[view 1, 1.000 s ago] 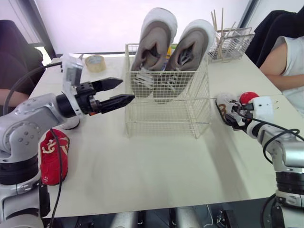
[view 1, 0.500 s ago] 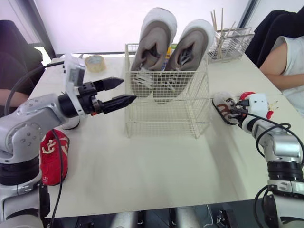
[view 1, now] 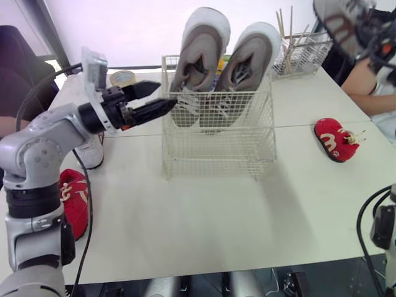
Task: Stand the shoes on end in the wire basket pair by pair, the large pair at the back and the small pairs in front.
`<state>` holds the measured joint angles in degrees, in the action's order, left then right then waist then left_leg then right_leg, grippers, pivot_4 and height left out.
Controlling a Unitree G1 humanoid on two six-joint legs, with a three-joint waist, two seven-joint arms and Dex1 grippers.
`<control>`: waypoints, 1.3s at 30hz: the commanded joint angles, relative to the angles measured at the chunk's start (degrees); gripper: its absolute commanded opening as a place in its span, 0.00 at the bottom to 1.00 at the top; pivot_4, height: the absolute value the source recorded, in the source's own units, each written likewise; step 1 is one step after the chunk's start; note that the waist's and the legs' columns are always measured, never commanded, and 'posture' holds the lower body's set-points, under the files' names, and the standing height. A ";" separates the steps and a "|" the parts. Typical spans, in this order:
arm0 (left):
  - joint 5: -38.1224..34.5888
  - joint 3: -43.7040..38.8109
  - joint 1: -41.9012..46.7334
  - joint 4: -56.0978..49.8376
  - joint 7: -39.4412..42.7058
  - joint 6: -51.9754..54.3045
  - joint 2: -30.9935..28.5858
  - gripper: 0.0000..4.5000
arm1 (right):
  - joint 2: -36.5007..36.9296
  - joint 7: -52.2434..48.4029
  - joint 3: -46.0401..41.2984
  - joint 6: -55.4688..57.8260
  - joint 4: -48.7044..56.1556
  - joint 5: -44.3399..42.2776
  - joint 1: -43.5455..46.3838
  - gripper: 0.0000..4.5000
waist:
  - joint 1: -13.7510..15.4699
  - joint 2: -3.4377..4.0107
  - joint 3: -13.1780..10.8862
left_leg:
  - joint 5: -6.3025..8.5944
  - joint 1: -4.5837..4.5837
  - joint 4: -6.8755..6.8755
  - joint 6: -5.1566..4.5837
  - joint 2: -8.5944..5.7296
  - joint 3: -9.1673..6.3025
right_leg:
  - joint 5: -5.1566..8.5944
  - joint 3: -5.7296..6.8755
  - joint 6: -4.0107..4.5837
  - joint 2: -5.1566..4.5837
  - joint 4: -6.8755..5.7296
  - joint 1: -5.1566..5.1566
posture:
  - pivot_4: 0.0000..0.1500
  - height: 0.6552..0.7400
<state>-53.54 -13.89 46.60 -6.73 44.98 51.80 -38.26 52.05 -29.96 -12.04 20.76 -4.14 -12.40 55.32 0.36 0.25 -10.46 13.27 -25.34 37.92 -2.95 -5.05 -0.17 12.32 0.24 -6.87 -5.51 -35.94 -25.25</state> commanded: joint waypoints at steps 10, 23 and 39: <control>-3.45 -0.02 15.52 15.71 11.23 8.09 -4.45 1.00 | -0.21 -27.02 11.15 -23.34 13.81 -2.55 4.06 0.00 | -0.54 -0.06 0.00 | 0.00 0.01 0.11 -0.02 -0.01 -0.03 | 0.00 0.01 -0.02 0.02 -0.11 0.01 | 1.00 1.00; -2.50 2.17 16.03 14.56 14.32 12.04 -4.08 0.88 | -6.11 -31.80 15.38 -31.65 12.80 -0.22 4.72 0.00 | -1.06 -0.06 0.00 | 0.01 0.01 0.10 -0.01 -0.01 -0.05 | 0.00 -0.03 -0.02 -0.05 -0.18 -0.07 | 1.00 1.00; -7.73 -5.95 14.32 13.73 3.58 15.83 2.27 0.06 | -4.11 -30.62 8.92 -2.61 14.23 -15.73 4.92 0.75 | -0.73 -0.07 -0.01 | 0.01 -0.01 0.12 0.00 -0.01 -0.13 | -0.01 -0.05 -0.01 -0.11 -0.18 -0.06 | 1.00 1.00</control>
<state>-58.42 -16.06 60.65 8.66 50.74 67.53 -36.15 46.26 -62.78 1.31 9.69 7.51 -22.47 59.48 -0.38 0.18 -10.47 13.29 -25.35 38.04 -2.95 -5.06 -0.31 12.31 0.19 -6.88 -5.64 -36.11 -25.30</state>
